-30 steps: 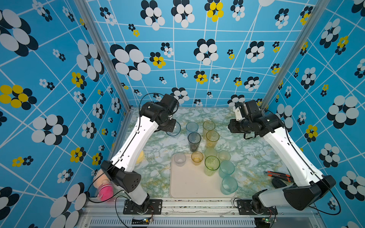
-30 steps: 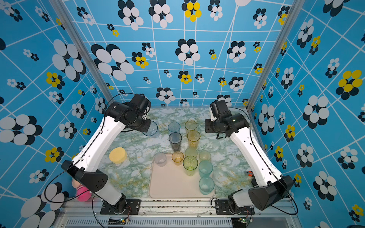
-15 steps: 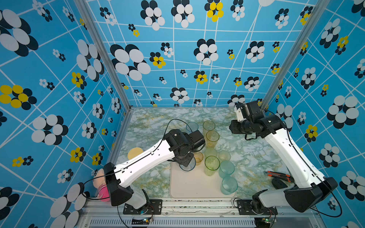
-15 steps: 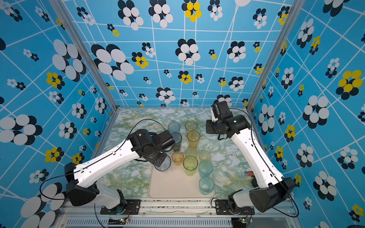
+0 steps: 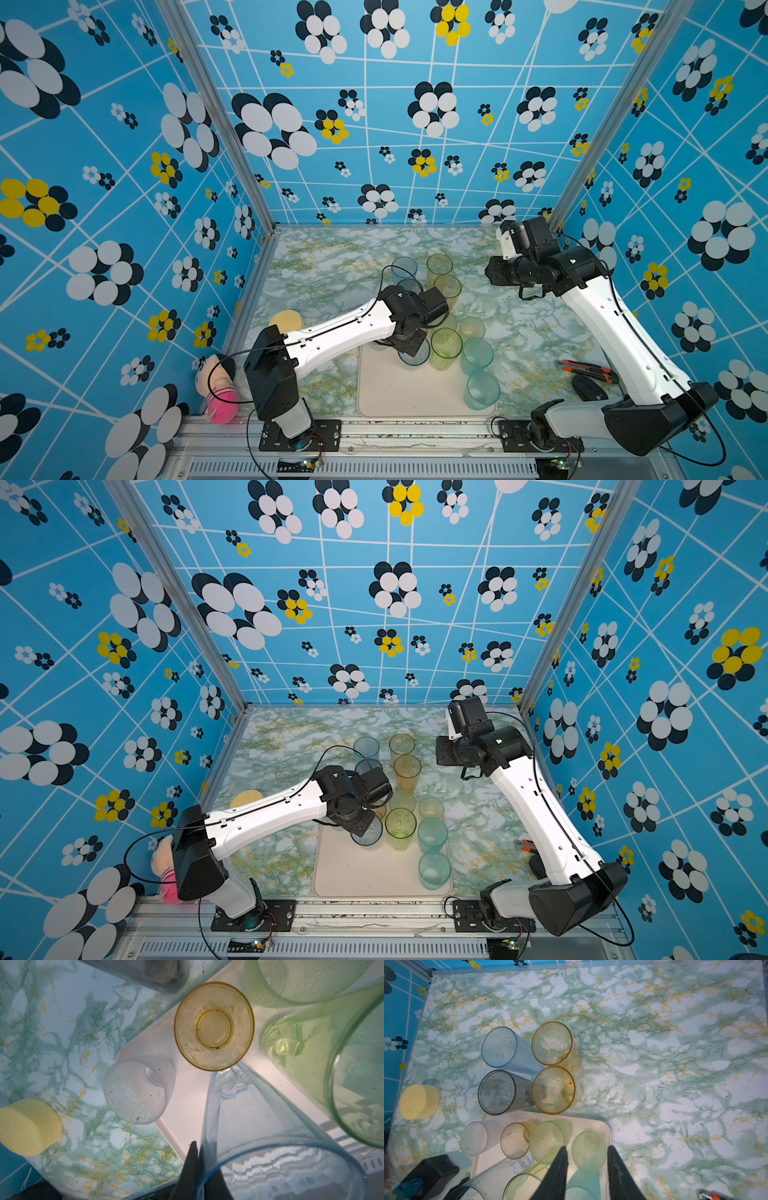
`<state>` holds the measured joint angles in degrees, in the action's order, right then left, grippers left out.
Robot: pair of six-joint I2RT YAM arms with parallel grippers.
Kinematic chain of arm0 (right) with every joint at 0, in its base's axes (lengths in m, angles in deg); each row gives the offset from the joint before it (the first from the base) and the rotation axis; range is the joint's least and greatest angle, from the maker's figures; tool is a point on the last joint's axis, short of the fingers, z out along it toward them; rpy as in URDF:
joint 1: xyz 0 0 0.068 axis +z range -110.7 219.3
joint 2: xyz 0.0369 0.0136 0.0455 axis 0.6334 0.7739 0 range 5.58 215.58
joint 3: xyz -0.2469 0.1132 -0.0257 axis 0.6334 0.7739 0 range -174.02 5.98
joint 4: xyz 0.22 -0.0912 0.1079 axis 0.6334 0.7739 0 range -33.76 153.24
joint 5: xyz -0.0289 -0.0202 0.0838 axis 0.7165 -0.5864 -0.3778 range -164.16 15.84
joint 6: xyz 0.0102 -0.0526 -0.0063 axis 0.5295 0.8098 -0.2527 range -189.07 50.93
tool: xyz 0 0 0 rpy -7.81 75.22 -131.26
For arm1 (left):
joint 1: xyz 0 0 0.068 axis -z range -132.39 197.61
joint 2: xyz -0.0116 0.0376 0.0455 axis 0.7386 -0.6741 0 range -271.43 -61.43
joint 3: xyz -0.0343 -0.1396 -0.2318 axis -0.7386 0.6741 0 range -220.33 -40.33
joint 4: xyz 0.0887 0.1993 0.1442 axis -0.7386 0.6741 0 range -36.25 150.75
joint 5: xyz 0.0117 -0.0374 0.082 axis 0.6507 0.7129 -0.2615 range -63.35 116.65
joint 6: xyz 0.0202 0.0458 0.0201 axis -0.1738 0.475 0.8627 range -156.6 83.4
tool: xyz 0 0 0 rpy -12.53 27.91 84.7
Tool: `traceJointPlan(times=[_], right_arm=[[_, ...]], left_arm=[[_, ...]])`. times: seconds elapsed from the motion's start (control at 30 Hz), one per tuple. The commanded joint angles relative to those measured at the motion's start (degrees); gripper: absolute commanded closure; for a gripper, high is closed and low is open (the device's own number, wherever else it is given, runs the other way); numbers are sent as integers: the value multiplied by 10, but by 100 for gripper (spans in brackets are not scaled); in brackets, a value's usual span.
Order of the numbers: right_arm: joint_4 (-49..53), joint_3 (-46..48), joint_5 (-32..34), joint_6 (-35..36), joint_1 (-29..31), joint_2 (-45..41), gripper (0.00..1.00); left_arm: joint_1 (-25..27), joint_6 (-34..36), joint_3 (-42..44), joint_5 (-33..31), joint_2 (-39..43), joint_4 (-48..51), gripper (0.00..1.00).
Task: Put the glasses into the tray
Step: 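Lift the pale blue cup and carry it over the tray with the left gripper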
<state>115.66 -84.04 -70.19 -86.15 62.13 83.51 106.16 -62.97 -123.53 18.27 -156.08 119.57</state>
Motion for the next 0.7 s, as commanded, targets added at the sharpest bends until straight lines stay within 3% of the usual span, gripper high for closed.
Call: traceJointPlan(times=[0.0, 0.67], right_arm=[[16, 1, 9, 12, -3, -6, 66], [13, -4, 4, 23, -4, 11, 65]], left_arm=[[0, 5, 6, 9, -6, -17, 94], [-11, -1, 15, 18, -16, 10, 90]])
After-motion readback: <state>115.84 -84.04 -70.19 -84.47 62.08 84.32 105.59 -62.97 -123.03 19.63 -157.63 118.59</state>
